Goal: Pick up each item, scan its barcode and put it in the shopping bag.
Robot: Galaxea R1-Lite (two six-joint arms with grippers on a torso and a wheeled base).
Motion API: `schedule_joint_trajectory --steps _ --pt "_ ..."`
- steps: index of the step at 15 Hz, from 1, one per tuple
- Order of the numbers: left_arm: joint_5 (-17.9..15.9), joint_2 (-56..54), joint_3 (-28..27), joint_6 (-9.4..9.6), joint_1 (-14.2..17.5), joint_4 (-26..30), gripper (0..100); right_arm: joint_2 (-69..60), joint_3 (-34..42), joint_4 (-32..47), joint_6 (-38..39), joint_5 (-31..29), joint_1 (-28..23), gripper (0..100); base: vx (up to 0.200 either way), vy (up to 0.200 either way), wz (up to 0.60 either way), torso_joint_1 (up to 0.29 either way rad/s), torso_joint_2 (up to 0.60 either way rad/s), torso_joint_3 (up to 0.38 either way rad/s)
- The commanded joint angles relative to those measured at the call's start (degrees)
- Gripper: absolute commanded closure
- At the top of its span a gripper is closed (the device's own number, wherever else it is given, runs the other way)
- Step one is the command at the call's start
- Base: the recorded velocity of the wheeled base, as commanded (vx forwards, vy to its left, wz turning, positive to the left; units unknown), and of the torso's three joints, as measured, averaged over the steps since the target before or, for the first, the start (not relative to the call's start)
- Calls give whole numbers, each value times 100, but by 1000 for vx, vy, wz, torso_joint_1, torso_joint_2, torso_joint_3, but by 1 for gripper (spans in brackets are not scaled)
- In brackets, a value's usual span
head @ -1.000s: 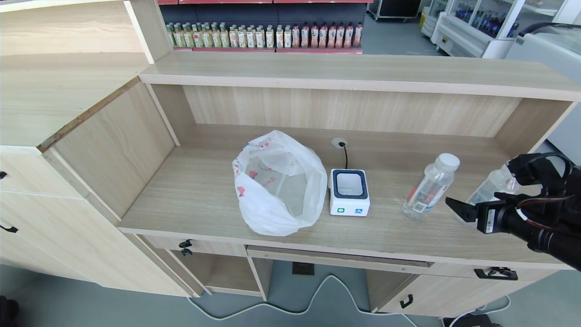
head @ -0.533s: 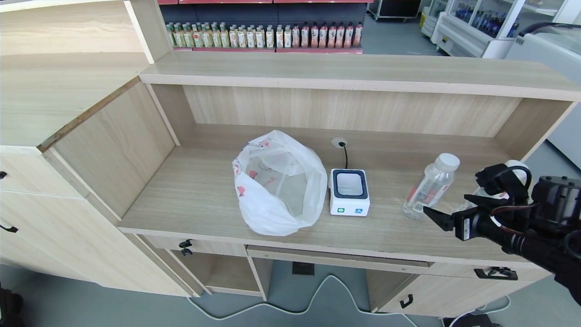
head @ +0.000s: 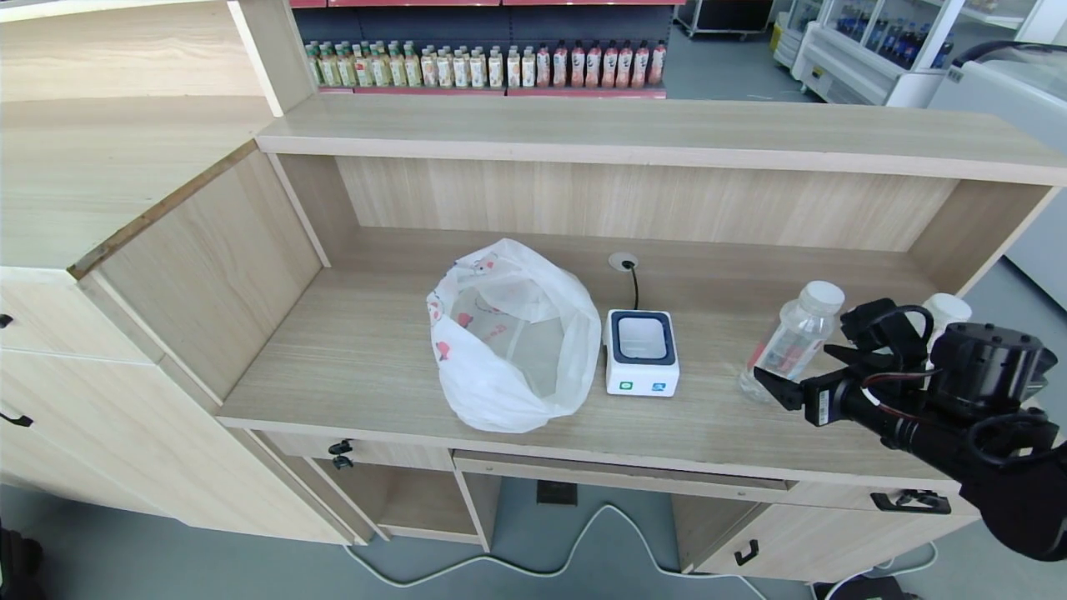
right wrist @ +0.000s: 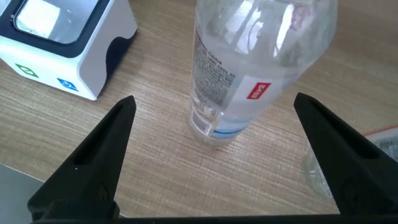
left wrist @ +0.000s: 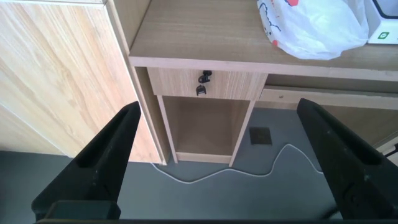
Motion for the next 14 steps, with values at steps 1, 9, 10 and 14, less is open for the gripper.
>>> schedule_joint_trajectory --steps 1,9,10,14 --pt "-1 -2 0 2 0 -2 0 299 -243 -4 -11 153 49 0 0 0 0 0 0 0" --pt "-1 -2 0 2 0 -2 0 694 -718 -4 -11 408 111 0 0 0 0 0 0 0" --pt "-1 -2 0 2 -9 7 0 765 -885 5 -2 417 102 0 0 0 0 0 0 0" --pt "-1 -2 0 2 0 -2 0 914 -1148 -4 7 742 67 0 0 0 0 0 0 0"
